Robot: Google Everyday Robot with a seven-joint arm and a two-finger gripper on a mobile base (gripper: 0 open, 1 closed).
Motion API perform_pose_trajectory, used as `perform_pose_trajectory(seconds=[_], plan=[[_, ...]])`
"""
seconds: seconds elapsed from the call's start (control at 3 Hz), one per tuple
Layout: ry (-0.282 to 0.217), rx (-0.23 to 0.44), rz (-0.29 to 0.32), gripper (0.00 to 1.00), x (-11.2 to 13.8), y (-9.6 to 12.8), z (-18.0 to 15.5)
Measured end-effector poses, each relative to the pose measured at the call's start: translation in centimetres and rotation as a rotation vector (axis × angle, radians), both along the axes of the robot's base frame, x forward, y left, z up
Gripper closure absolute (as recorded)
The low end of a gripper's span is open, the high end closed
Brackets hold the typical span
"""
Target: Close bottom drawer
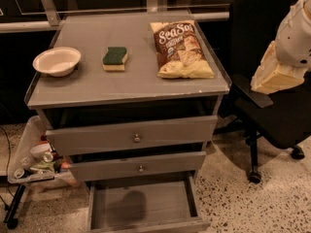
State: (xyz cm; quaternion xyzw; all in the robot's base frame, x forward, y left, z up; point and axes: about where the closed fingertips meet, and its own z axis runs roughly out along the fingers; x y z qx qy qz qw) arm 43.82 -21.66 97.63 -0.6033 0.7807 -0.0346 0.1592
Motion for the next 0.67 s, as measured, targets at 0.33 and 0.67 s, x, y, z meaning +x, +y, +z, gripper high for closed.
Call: perform_pose_trajectory(seconds=[0.33, 0.67], plan=[[0.000, 0.000, 0.000, 1.00, 0.0, 0.0, 0.0], [0.030, -0.012, 0.006, 1.00, -1.2, 0.6, -2.6]])
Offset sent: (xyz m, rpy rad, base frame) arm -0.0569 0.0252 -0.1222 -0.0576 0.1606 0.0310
